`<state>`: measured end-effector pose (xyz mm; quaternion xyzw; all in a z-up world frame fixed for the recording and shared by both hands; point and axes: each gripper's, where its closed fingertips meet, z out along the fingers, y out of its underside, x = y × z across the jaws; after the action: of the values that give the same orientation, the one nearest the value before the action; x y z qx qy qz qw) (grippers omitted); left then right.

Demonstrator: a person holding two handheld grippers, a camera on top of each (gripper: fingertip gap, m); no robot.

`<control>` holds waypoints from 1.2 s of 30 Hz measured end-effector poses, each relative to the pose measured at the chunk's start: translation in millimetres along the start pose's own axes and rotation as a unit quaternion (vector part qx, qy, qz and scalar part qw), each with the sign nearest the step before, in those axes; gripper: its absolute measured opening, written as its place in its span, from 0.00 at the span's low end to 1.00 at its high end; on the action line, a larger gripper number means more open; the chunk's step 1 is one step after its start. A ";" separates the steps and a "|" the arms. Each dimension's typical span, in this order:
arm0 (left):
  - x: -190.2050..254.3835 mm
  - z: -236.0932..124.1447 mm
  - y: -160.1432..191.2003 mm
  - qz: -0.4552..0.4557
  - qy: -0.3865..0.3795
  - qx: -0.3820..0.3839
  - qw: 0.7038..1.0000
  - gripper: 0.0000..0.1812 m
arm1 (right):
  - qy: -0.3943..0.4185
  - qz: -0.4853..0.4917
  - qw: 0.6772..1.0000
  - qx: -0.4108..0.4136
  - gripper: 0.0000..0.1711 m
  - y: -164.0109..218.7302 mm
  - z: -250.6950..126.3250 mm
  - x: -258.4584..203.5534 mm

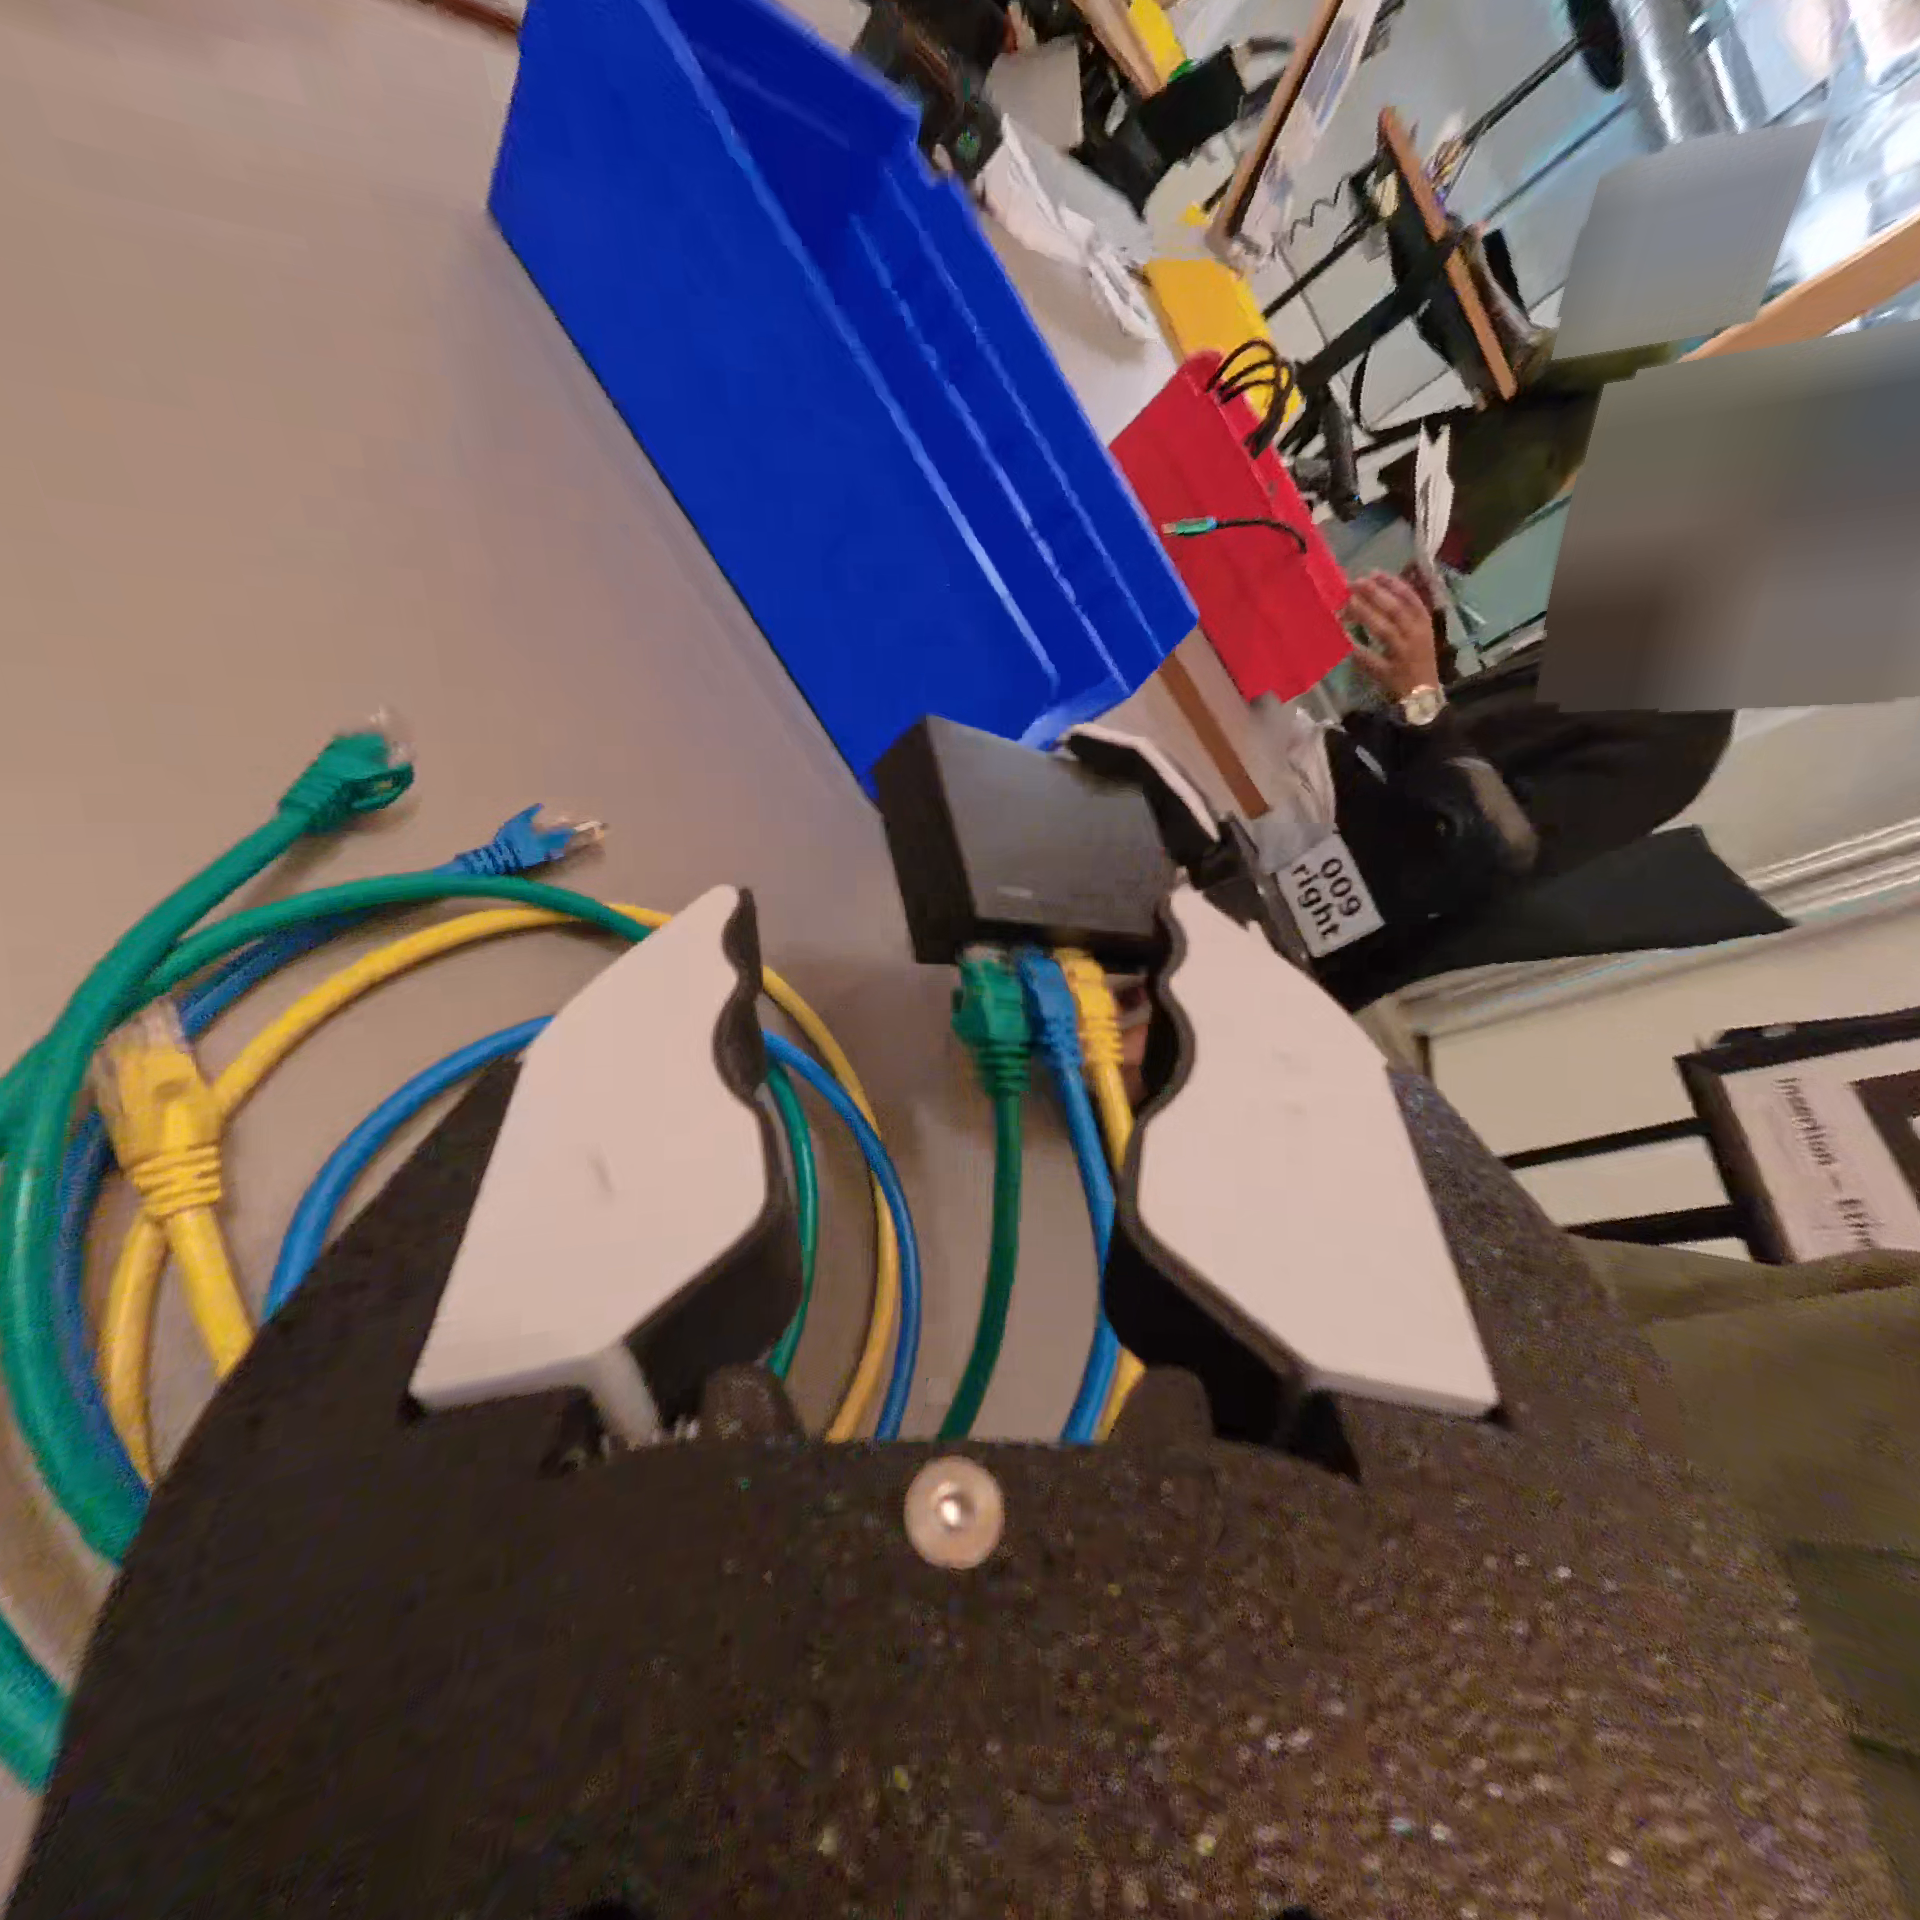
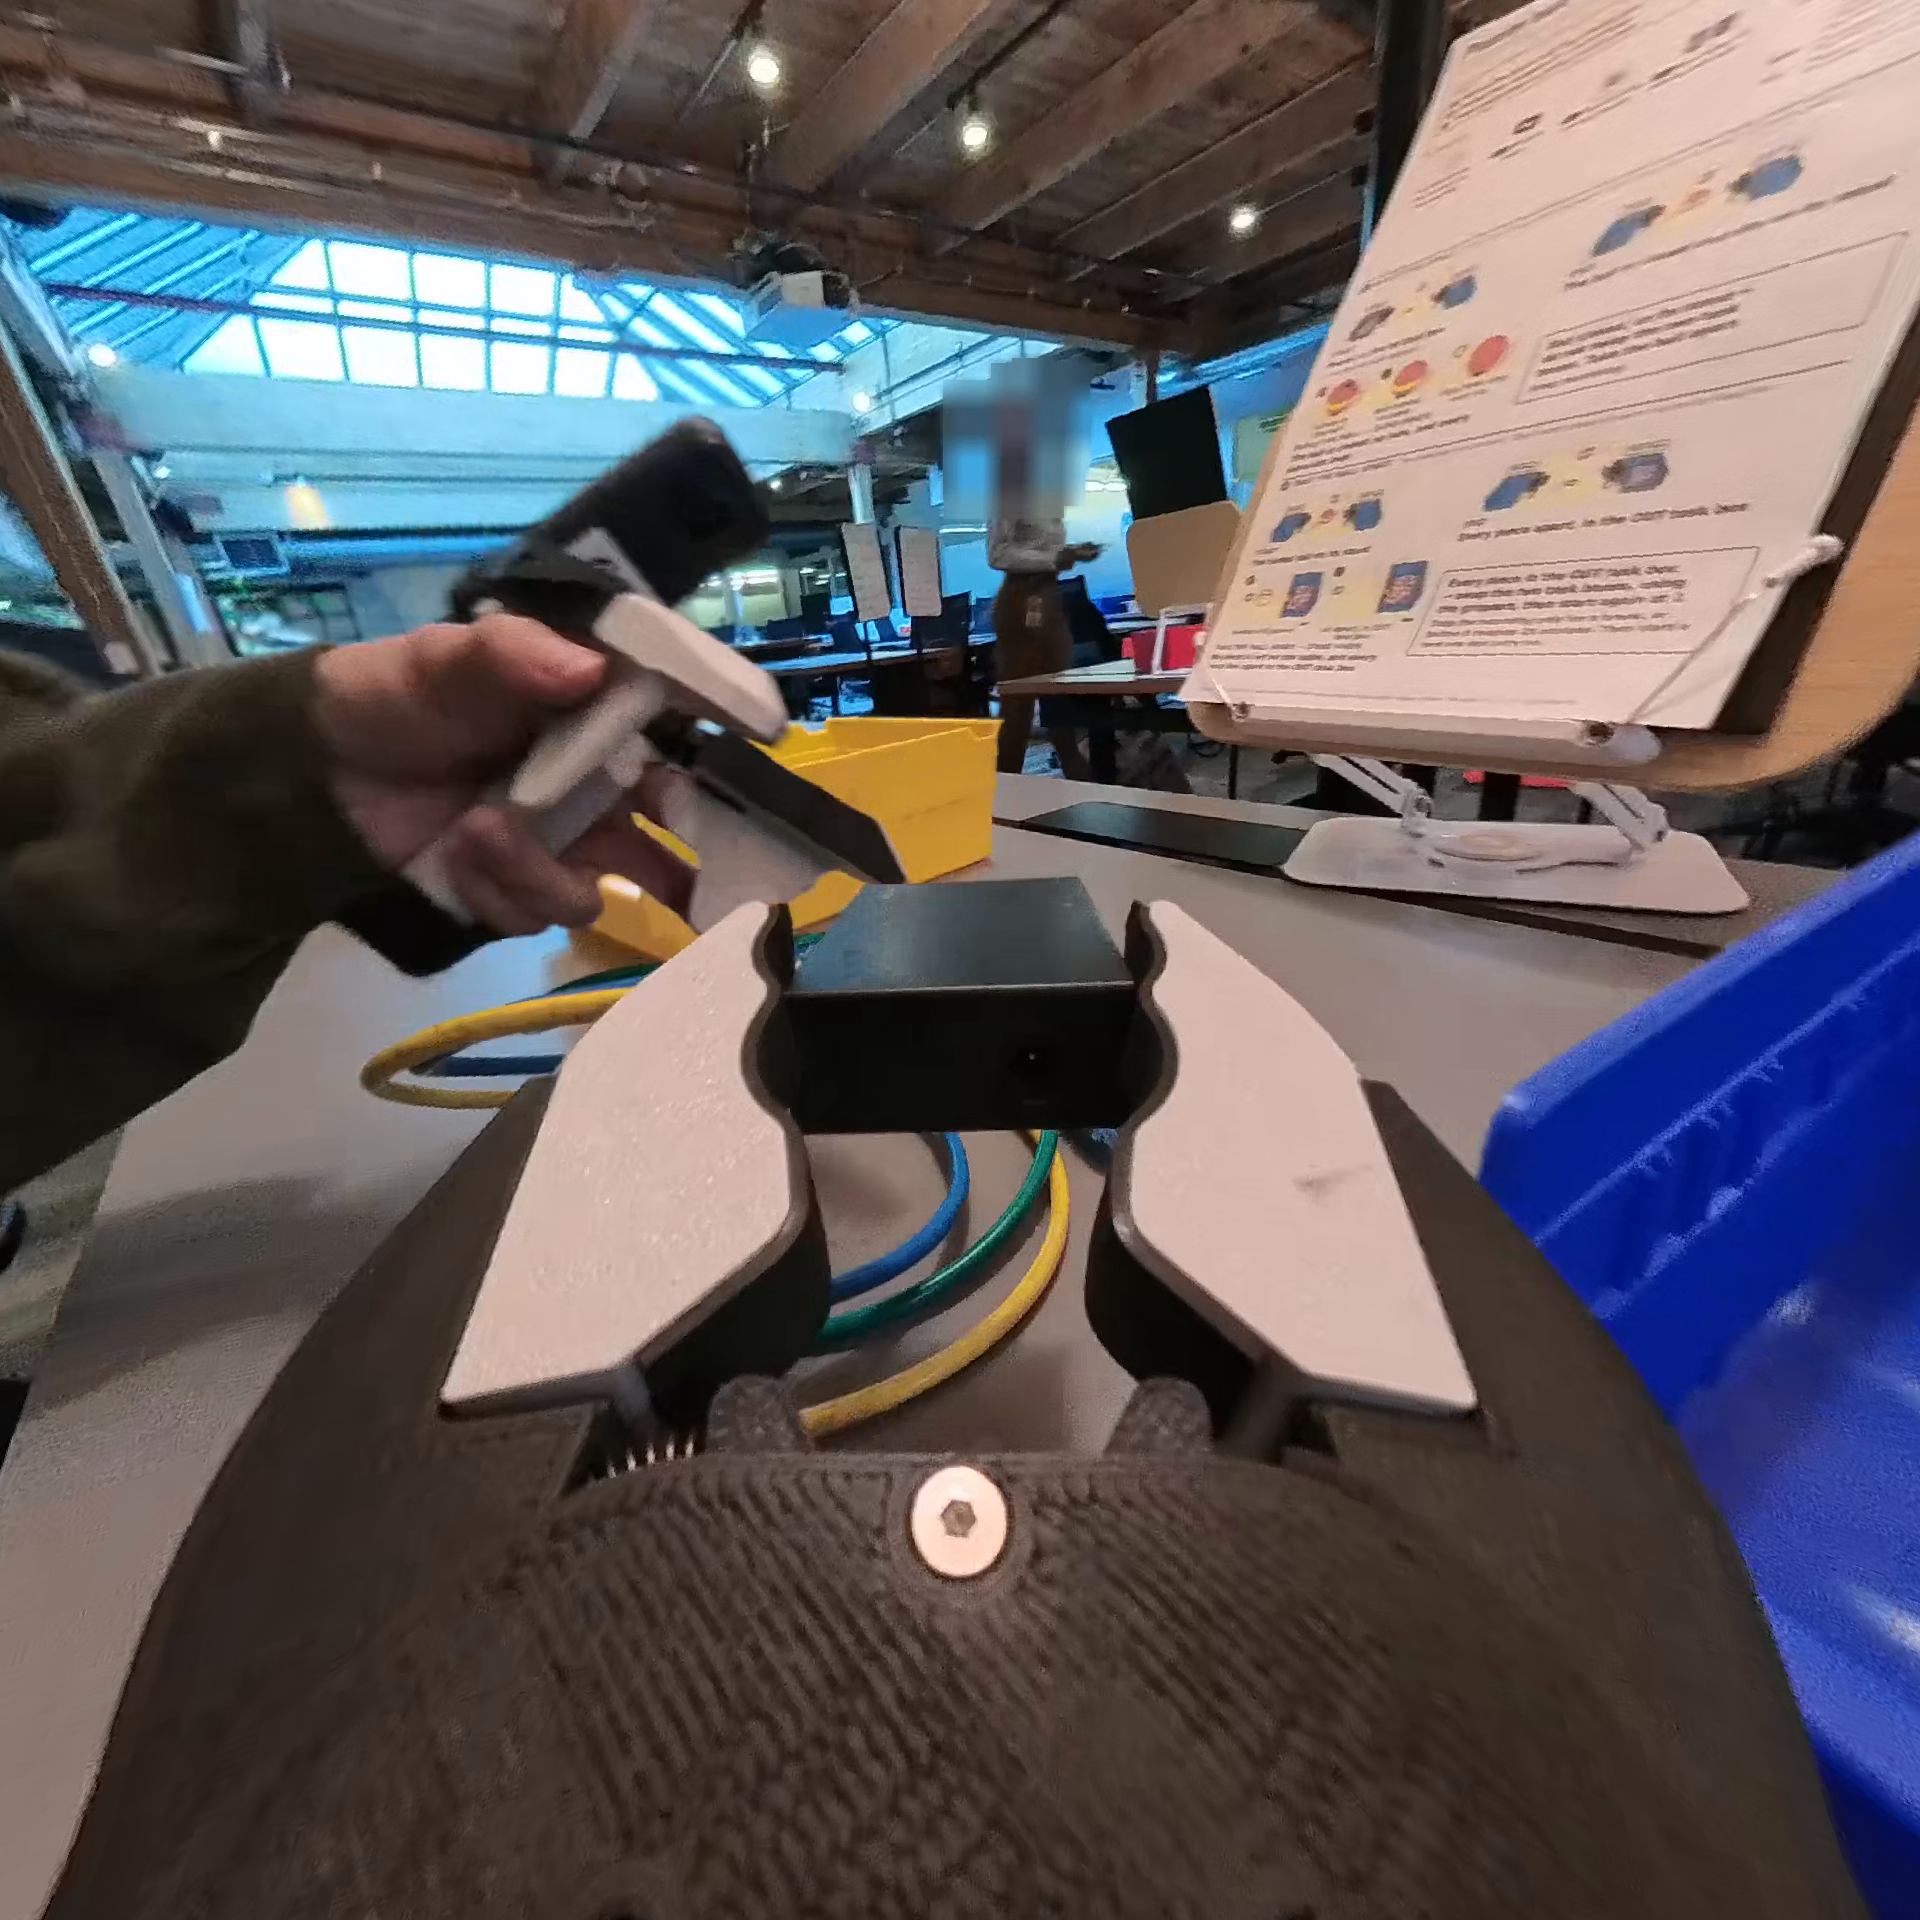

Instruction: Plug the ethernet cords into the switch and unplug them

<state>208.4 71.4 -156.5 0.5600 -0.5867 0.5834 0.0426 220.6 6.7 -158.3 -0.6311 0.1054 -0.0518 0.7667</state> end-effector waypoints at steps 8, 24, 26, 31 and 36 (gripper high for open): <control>3.9 40.7 52.0 -0.158 0.187 -0.154 0.957 0.41 | -0.059 -0.037 0.998 -0.005 0.36 3.0 5.2 -23.0; 30.4 28.4 46.3 -0.144 0.149 -0.181 0.961 0.16 | -0.030 -0.147 0.981 -0.121 0.42 34.6 16.3 -23.5; 29.4 27.3 47.7 -0.140 0.140 -0.183 0.963 0.16 | -0.033 -0.134 0.983 -0.124 0.42 35.1 17.4 -24.8; 29.7 26.0 49.8 -0.129 0.123 -0.190 0.966 0.16 | -0.023 -0.124 0.984 -0.128 0.38 35.6 17.0 -24.1; 24.3 27.4 43.6 -0.081 0.091 -0.168 0.978 0.23 | -0.004 -0.106 0.988 -0.109 0.38 30.5 18.5 -22.6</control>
<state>185.2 23.1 -175.9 0.5347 -0.6230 0.5197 0.2364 201.1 35.3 -182.6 -0.7189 0.0396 -0.1179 0.6839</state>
